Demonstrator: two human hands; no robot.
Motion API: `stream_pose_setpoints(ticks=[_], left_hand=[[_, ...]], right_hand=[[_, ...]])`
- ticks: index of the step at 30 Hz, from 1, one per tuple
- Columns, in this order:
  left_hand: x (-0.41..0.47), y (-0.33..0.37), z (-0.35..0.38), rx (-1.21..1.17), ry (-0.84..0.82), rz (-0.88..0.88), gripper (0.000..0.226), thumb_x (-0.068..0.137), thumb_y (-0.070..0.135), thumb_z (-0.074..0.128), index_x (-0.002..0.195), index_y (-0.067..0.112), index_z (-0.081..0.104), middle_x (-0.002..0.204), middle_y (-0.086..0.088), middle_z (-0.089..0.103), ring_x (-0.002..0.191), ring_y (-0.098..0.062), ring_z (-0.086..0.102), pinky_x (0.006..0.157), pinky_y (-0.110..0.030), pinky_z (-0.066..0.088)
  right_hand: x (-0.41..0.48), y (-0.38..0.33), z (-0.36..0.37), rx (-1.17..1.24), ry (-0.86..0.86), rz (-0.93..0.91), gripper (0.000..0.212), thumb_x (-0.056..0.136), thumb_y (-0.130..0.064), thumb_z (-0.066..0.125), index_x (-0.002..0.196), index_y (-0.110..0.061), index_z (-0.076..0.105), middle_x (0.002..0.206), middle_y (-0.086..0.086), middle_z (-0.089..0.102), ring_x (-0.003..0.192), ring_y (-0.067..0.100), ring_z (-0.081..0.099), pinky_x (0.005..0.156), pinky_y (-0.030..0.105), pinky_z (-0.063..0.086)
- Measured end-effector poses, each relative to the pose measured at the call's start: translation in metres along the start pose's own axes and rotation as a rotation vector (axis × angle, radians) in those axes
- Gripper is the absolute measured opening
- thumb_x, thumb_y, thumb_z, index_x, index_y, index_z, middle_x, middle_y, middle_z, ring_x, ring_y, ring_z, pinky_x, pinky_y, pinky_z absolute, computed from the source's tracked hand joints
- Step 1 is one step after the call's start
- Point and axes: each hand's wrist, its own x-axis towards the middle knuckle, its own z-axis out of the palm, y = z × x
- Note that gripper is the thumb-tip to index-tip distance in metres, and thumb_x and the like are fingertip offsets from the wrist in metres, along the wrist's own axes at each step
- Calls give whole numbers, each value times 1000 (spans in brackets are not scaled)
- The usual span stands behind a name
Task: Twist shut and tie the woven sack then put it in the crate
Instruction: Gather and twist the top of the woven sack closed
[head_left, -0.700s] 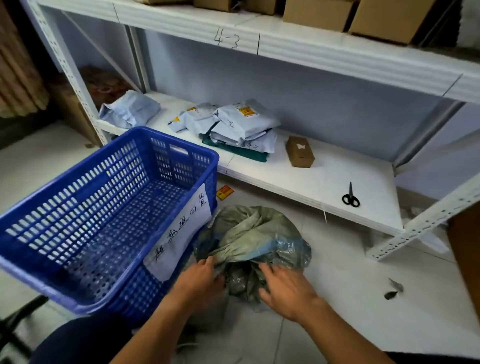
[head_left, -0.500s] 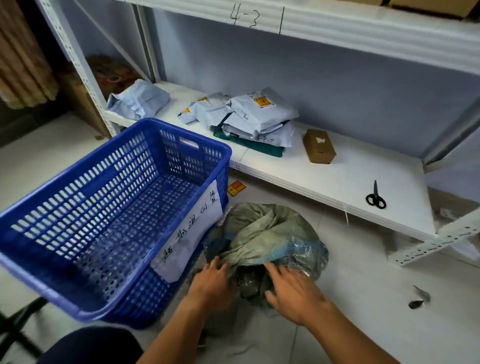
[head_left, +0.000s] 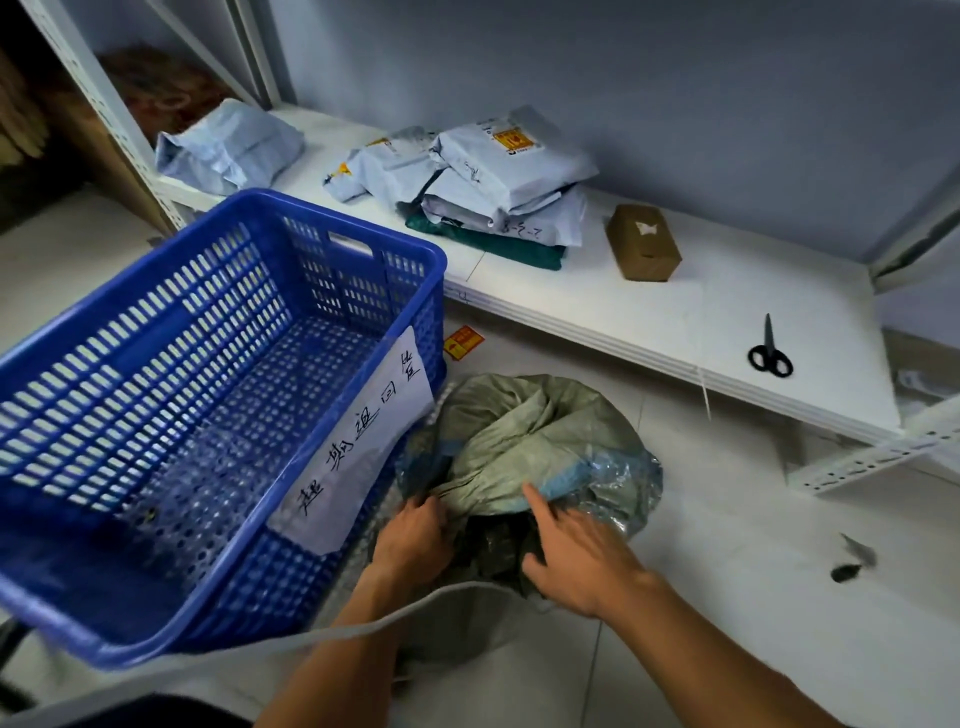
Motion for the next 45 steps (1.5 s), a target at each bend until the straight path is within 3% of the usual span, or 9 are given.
stream_pose_setpoints(ticks=[5,17,25,29,32,37,39,43,45], left_hand=[[5,2,0,-155,2,-62,65,87,32,71,143,12,44,134,-16,62,120,-37,60,98,-41,50],[-5,35,-19,-254,25,-54,26,93,27,58,115,13,60,116,-15,68,109,-35,63,92,-39,52],[-64,117,-102,-416,109,235,4,94,25,69,97,23,68,96,0,69,92,-19,64,75,-25,44],[-119,157,-128,-493,-52,289,31,95,22,68,126,20,64,102,5,63,92,-15,61,67,-20,48],[-165,171,-143,-584,-143,303,41,96,34,67,133,16,63,123,1,64,112,-15,58,95,-28,48],[-227,151,-162,-676,129,371,35,102,30,57,135,20,61,119,1,68,104,-14,64,77,-15,50],[-243,125,-150,-681,264,358,37,101,32,57,137,23,60,124,5,65,110,-12,62,91,-23,50],[-271,81,-94,-631,101,264,83,75,78,64,144,35,51,139,12,59,125,-11,59,108,-38,48],[-281,78,-74,-453,8,250,111,63,89,66,154,34,37,149,13,45,136,-13,47,115,-38,39]], right_hand=[[2,0,18,60,4,7,86,97,-46,43,161,-23,-10,154,13,45,131,35,49,105,45,44],[-11,-3,26,214,64,52,86,98,-44,46,160,-21,-9,126,16,64,107,33,64,91,43,51],[-61,-21,-18,1061,365,296,88,86,-73,51,155,-25,26,148,3,54,134,28,52,111,43,42],[-98,-32,-29,1379,185,219,65,80,-71,58,137,-40,58,137,-10,64,124,16,60,111,43,47],[-125,-32,-40,1460,262,127,45,89,-52,58,130,-34,65,125,-8,72,115,14,67,105,42,52],[-172,2,-69,1829,364,273,32,88,-24,66,112,-5,74,101,14,78,87,27,76,80,40,62],[-193,20,-79,1939,413,341,28,88,-18,62,106,1,73,90,18,75,72,27,73,64,35,62],[-231,36,-90,2089,426,305,30,97,-13,52,114,5,69,89,19,74,85,32,72,85,45,61],[-245,41,-91,2077,445,264,27,101,-9,47,97,6,69,74,16,75,71,29,74,70,40,65]])
